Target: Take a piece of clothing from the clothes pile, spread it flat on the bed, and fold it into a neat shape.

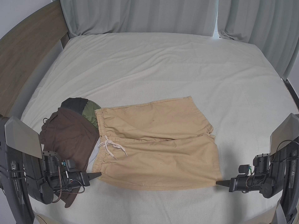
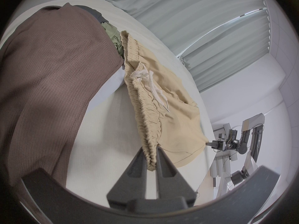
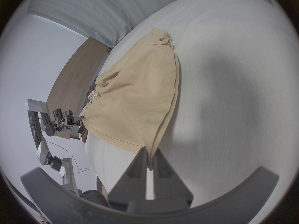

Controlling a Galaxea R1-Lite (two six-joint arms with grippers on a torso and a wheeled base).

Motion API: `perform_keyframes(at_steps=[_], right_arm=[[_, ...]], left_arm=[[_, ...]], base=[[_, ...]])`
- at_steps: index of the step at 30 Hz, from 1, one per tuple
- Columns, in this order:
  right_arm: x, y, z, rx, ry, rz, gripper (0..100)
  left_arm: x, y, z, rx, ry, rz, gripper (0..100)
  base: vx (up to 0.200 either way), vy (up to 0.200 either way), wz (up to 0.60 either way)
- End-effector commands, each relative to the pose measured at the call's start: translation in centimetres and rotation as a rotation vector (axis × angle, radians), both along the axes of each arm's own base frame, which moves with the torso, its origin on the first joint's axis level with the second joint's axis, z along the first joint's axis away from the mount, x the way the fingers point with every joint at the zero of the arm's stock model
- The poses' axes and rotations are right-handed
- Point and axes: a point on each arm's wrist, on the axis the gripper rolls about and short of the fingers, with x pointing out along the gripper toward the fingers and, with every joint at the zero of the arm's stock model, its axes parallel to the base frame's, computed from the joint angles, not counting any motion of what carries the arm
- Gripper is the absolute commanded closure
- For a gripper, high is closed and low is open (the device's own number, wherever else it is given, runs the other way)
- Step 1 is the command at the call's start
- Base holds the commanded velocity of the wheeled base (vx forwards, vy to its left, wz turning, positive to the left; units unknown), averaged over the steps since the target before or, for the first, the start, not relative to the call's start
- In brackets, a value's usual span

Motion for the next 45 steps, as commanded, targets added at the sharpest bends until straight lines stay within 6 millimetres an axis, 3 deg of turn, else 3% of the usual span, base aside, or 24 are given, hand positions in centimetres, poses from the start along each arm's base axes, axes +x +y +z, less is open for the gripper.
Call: perform_keyframes(at_steps=[1,11,17,26,27,45], right_arm=[[-0.7,-0.1,-0.1,-0.01,0.02,0.007,100],[-1.5,-0.2,-0.1,-0.027,0.038,0.019,100],[-1.6,-0.4,-0.4,-0.032,0.048,0.016,100],[-1.5,-0.4,-0.5,-0.032,0.048,0.016,100],[-1.5,-0.4,-0.5,-0.033,0.049,0.017,0],[-1.1,-0.3,-1.2,-0.056,0.026,0.043,0]], left_arm=[[-0.3,0.2,0.0,0.001,0.012,0.008,100],[-1.7,0.2,-0.3,0.005,0.069,0.003,100],[-2.2,0.3,-1.9,0.062,0.094,-0.038,100],[-1.8,1.0,-2.2,0.078,0.07,-0.024,100],[-1.7,1.0,-2.2,0.078,0.067,-0.023,0],[-0.7,0.7,-2.1,0.064,0.033,-0.036,0]], base=[[0.0,0.0,0.0],[0.0,0.0,0.0],[0.0,0.0,0.0],[0.0,0.0,0.0],[0.0,0.0,0.0],[0.0,0.0,0.0]])
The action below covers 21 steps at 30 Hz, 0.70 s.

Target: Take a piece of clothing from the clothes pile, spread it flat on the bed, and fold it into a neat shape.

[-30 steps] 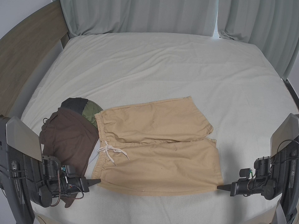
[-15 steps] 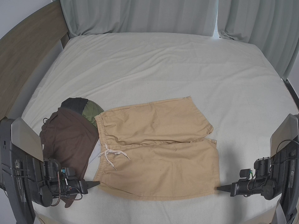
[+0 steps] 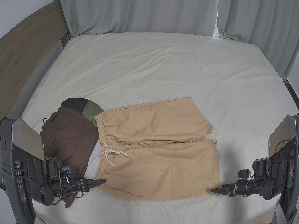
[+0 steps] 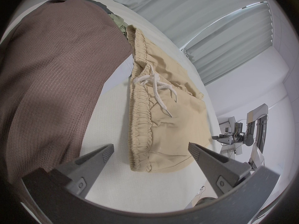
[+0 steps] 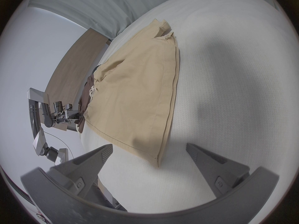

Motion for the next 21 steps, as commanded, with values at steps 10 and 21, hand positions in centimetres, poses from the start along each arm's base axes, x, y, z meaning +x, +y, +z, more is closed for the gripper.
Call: perform_keyframes(at_steps=[10,21], right_arm=[[0.19,0.02,-0.27,0.0,0.001,0.0,0],[0.72,0.28,-0.41,0.018,-0.017,0.025,0]], left_arm=[[0.33,-0.21,-0.53,-0.002,0.006,-0.007,100],[0.33,-0.21,-0.74,0.0,0.01,-0.009,100]], base=[[0.0,0.0,0.0],[0.0,0.0,0.0]])
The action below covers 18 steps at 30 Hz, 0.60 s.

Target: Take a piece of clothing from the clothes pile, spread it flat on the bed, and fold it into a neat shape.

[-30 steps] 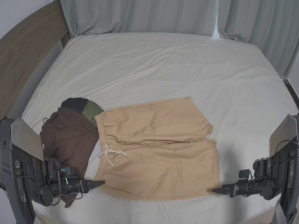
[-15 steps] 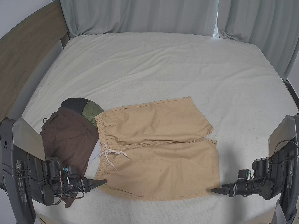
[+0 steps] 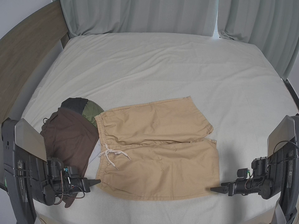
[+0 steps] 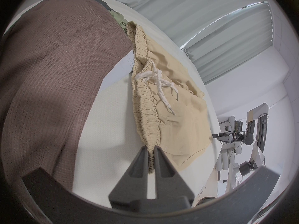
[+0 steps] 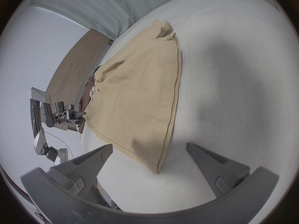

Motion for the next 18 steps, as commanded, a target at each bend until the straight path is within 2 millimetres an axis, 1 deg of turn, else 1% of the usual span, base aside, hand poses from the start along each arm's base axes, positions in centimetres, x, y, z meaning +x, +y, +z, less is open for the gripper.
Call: perform_keyframes(at_steps=[1,10,11,18], right_arm=[[-0.05,0.12,-0.06,0.007,0.004,0.011,0],[-0.13,0.19,-0.61,0.006,0.023,0.017,0],[-0.14,0.19,-0.64,0.006,0.025,0.017,100],[-0.14,0.19,-0.64,0.007,0.026,0.016,100]], left_arm=[[0.0,0.0,-0.09,0.0,0.001,-0.001,100],[-0.01,0.0,-0.12,0.001,0.001,-0.002,100],[0.0,0.0,-0.09,0.001,0.0,-0.002,100],[0.0,0.04,-0.12,0.001,0.001,0.0,100]], base=[[0.0,0.0,0.0],[0.0,0.0,0.0],[0.0,0.0,0.0],[0.0,0.0,0.0]])
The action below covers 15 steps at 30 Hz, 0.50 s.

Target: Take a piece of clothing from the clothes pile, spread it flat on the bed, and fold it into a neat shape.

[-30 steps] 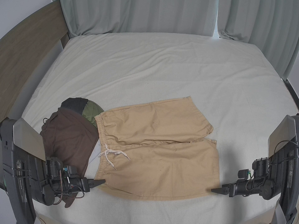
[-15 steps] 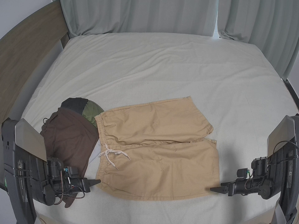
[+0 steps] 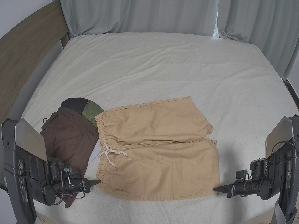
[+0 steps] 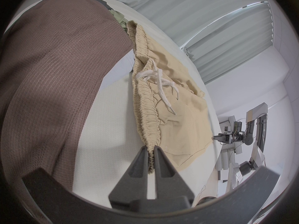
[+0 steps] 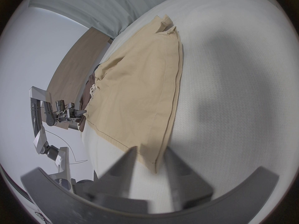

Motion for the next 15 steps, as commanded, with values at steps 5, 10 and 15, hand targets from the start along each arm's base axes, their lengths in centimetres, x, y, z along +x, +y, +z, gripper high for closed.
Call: perform_keyframes(at_steps=[5,10,15], right_arm=[[0.0,0.0,-0.1,0.001,0.001,0.001,100],[-0.9,0.0,0.3,0.008,0.027,0.009,100],[-1.5,0.0,0.3,0.001,0.032,0.037,100]], left_arm=[[0.1,0.1,0.1,-0.002,-0.005,0.002,100],[-0.8,0.4,0.7,-0.036,-0.008,-0.045,100],[-2.0,1.1,0.7,-0.026,-0.014,-0.089,100]], base=[[0.0,0.0,0.0],[0.0,0.0,0.0],[0.0,0.0,0.0]])
